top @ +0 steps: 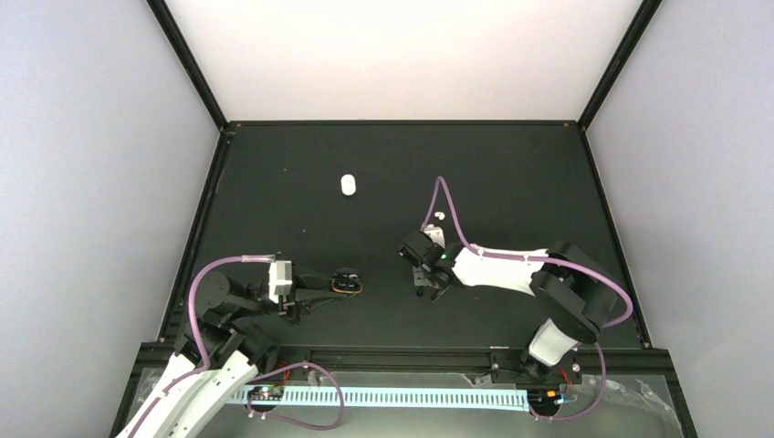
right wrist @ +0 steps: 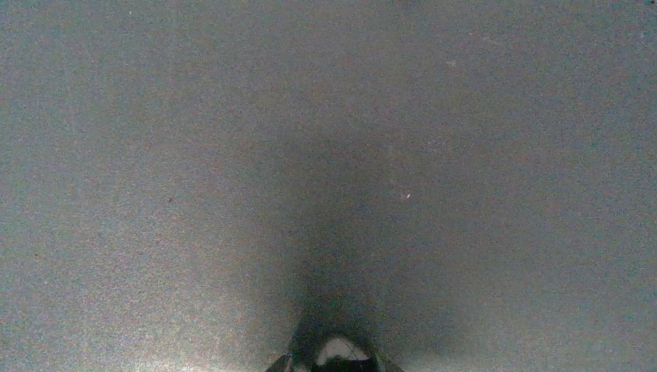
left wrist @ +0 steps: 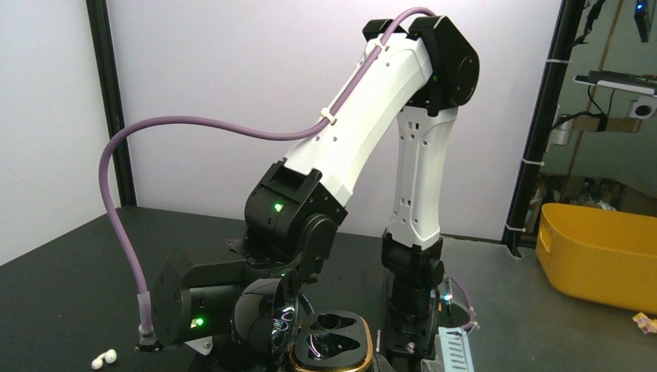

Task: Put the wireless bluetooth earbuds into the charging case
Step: Pick up the earbud from the center of the board.

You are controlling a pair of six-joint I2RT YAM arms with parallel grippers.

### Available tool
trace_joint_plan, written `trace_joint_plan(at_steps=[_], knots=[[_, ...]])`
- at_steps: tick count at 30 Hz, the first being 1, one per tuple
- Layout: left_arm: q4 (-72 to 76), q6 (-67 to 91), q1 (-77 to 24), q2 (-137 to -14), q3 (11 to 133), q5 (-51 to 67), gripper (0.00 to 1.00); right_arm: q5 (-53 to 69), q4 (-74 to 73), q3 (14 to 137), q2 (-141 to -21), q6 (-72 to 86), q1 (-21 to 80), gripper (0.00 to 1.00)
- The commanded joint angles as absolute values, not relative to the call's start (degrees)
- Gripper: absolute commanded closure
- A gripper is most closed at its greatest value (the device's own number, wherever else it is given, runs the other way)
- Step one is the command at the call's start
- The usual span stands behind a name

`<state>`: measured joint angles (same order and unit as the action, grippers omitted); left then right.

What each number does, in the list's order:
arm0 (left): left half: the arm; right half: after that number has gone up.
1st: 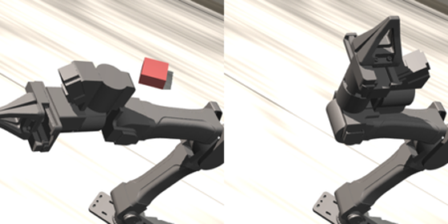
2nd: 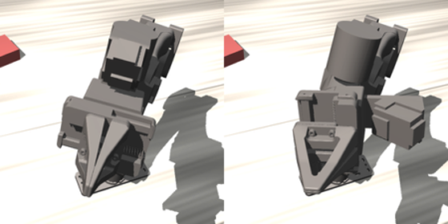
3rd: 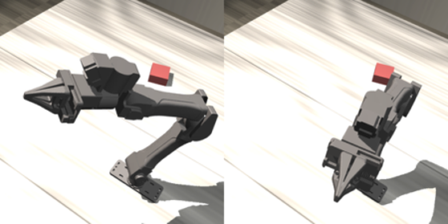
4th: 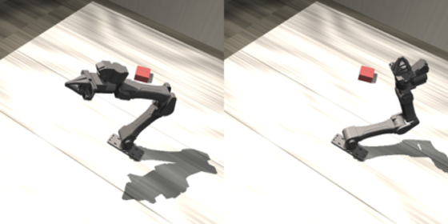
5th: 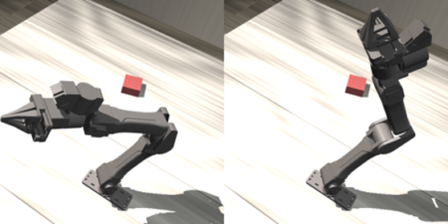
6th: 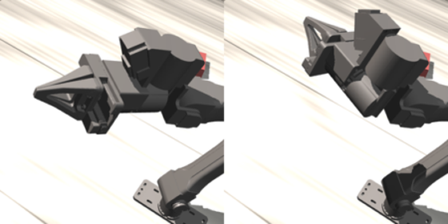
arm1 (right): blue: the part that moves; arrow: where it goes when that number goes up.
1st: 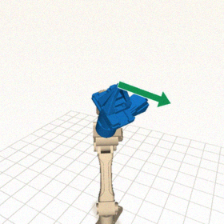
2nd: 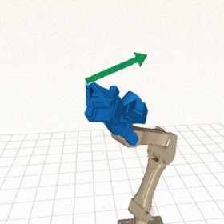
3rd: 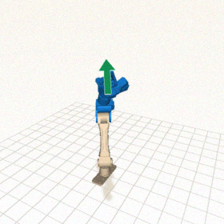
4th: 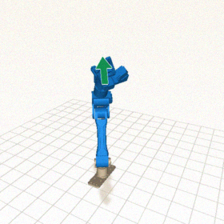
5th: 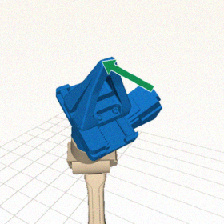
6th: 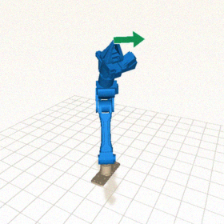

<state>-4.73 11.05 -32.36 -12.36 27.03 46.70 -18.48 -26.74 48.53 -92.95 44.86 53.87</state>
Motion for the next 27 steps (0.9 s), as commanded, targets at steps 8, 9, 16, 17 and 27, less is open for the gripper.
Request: trace_joint_plan(at_steps=[8, 9, 16, 17, 27], knots=[[-5.2, 10.72, -32.52, -13.17, 28.21, 46.63, 0.98, -19.36, -30.94, 48.66, -96.24, 43.22, 52.14, 0.73], [-5.25, 10.72, -32.51, -13.18, 28.21, 46.63, 0.99, -19.38, -30.89, 48.76, -96.32, 43.15, 52.12, 0.73], [-5.15, 10.64, -32.51, -13.21, 28.21, 46.67, 0.98, -19.0, -30.78, 49.2, -96.99, 42.76, 52.01, 0.73], [-5.16, 10.63, -32.47, -13.19, 28.21, 46.68, 0.98, -18.88, -30.76, 49.24, -97.07, 42.75, 52.05, 0.73], [-5.19, 10.71, -32.49, -13.18, 28.17, 46.69, 0.99, -18.01, -29.92, 48.98, -97.12, 42.45, 52.04, 0.79]])
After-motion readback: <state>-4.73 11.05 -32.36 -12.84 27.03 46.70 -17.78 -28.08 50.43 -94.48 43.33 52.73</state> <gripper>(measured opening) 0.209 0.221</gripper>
